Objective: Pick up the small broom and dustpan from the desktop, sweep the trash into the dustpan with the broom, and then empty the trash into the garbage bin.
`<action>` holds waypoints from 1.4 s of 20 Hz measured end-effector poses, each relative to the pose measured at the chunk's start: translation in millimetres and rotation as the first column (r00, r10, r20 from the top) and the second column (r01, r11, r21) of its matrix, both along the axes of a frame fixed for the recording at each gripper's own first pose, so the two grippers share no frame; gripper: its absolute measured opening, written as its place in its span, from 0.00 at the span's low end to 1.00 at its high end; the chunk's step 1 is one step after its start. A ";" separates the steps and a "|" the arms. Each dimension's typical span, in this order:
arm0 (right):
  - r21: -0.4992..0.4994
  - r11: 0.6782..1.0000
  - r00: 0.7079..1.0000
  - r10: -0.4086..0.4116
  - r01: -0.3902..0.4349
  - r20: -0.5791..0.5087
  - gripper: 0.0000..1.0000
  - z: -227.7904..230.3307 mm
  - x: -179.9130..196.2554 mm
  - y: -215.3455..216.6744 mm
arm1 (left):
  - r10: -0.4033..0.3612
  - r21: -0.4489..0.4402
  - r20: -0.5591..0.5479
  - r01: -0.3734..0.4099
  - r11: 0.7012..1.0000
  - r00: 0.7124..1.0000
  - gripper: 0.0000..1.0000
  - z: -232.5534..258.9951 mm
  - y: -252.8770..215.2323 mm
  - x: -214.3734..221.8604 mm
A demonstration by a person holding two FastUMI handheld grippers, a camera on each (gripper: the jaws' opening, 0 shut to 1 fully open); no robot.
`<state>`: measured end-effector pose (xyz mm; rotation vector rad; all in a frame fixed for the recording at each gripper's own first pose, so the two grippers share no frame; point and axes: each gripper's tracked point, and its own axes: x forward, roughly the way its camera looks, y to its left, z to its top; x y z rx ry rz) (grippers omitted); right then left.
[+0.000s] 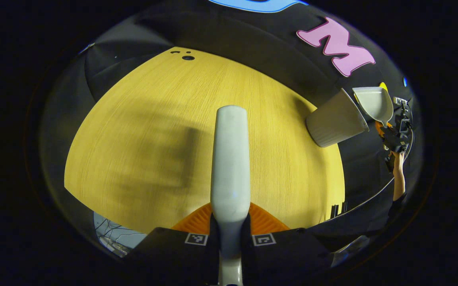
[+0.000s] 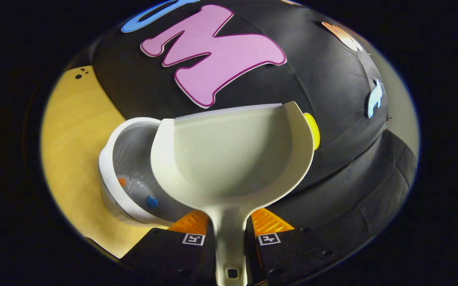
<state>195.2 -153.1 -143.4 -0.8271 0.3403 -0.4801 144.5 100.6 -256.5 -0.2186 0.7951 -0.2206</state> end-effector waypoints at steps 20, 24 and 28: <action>0.518 0.811 0.960 0.265 -0.270 0.086 0.33 -13.8 -94.8 221.1 | -0.007 0.201 0.199 -0.033 0.979 0.980 0.26 -2.4 24.9 -17.0; 0.582 0.772 0.945 0.326 -0.255 -0.018 0.33 -75.3 -106.0 258.5 | -0.009 0.220 0.182 -0.031 0.975 0.983 0.26 -12.8 22.0 -8.0; 0.657 0.732 0.935 0.335 -0.180 -0.117 0.34 -139.9 -119.4 273.8 | -0.018 0.259 0.156 -0.024 0.965 0.988 0.27 -22.4 15.2 6.7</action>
